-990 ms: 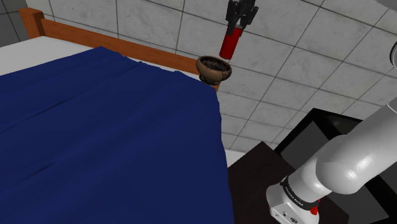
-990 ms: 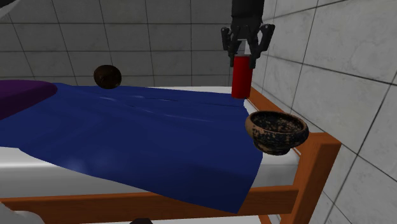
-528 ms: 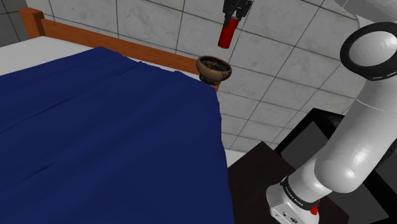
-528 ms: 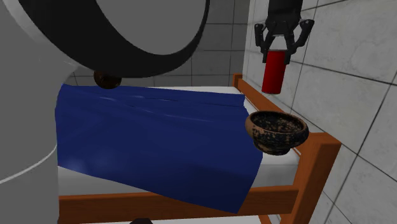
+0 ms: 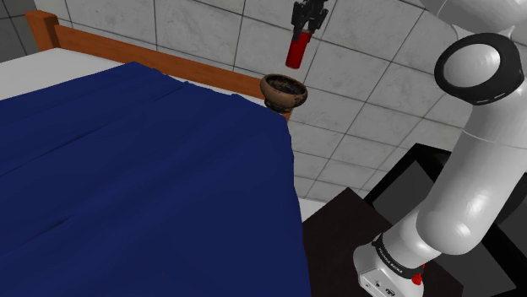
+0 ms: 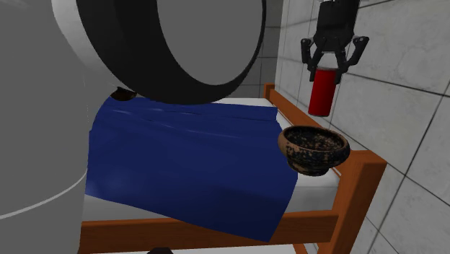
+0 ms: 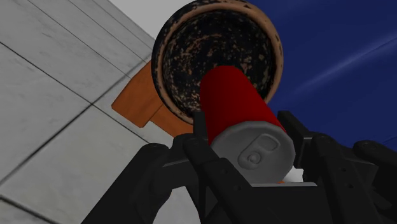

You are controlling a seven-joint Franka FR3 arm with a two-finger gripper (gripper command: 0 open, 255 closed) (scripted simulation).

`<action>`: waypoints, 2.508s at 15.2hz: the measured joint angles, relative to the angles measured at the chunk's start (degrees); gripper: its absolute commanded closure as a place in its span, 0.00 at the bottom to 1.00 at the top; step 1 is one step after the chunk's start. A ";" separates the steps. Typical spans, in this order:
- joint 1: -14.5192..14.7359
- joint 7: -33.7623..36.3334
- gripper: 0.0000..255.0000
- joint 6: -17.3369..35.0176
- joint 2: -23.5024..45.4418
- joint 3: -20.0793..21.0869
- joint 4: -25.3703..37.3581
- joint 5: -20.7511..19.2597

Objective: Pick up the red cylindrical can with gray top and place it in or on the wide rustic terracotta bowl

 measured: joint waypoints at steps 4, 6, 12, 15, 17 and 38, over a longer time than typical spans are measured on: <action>-0.23 0.02 1.00 4.30 -2.40 -0.01 -6.70 0.21; -0.25 0.12 1.00 6.39 -3.22 0.01 -9.62 0.28; -0.49 0.10 1.00 12.18 -5.55 -0.04 -17.71 0.49; -0.54 0.10 1.00 13.63 -6.13 -0.05 -19.75 0.53; -0.54 0.11 1.00 13.76 -6.15 -0.05 -19.88 0.53; -0.17 0.15 0.00 4.76 -2.66 0.04 -7.37 0.22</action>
